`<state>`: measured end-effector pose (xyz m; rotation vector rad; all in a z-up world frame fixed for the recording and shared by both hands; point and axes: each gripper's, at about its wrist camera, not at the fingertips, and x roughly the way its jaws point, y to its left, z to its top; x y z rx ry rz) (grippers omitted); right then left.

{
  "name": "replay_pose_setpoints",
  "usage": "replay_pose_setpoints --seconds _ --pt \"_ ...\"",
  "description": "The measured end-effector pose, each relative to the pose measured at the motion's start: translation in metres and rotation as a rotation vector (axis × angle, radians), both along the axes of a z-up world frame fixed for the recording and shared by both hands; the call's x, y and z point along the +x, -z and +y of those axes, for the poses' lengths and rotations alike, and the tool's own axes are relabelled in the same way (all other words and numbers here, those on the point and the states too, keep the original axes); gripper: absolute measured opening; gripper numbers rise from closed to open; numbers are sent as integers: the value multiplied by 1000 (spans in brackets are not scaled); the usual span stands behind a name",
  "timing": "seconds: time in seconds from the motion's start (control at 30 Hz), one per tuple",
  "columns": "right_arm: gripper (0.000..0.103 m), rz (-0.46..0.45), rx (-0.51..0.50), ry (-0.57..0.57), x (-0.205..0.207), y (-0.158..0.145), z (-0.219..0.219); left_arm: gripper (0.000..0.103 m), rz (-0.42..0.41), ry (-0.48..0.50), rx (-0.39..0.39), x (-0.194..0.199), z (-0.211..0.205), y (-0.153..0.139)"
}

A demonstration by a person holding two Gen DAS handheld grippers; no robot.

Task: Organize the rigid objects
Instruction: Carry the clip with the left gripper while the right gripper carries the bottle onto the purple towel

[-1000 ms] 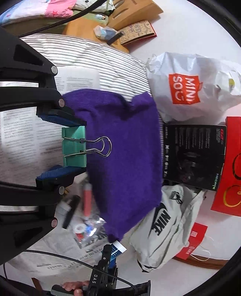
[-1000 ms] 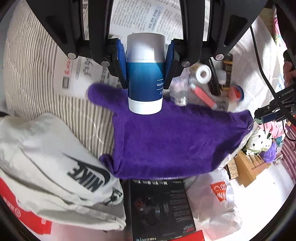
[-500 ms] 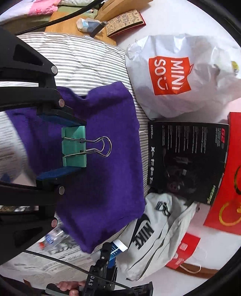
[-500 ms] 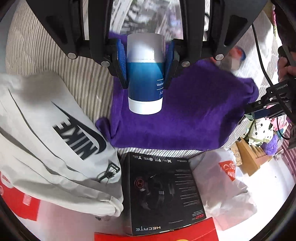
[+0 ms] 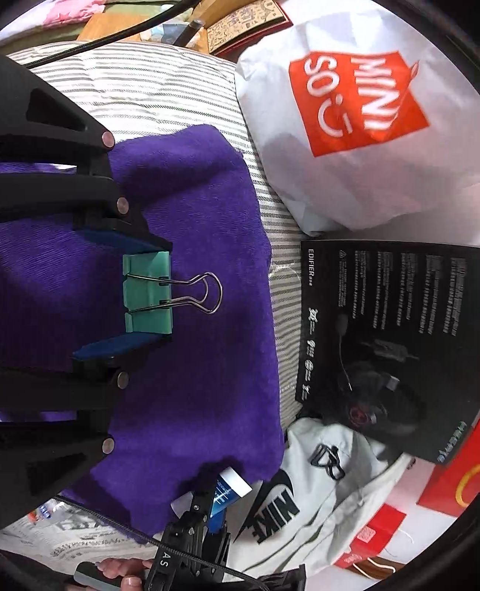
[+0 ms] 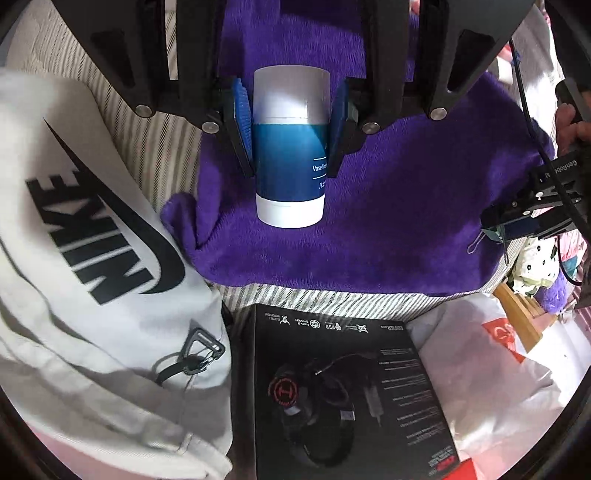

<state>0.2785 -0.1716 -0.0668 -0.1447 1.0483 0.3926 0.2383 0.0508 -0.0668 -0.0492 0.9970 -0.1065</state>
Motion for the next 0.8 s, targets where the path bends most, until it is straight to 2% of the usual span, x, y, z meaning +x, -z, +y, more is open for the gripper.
replay_pose_setpoints --seconds 0.33,0.67,0.73,0.8 --pt "36 19 -33 5 30 19 14 39 62 1 20 31 1 19" --pt "37 16 -93 -25 35 28 29 39 68 5 60 34 -6 20" --pt "38 11 -95 -33 34 28 29 42 71 9 70 33 -8 20" --pt "44 19 -94 -41 33 28 28 52 82 14 59 31 -11 20"
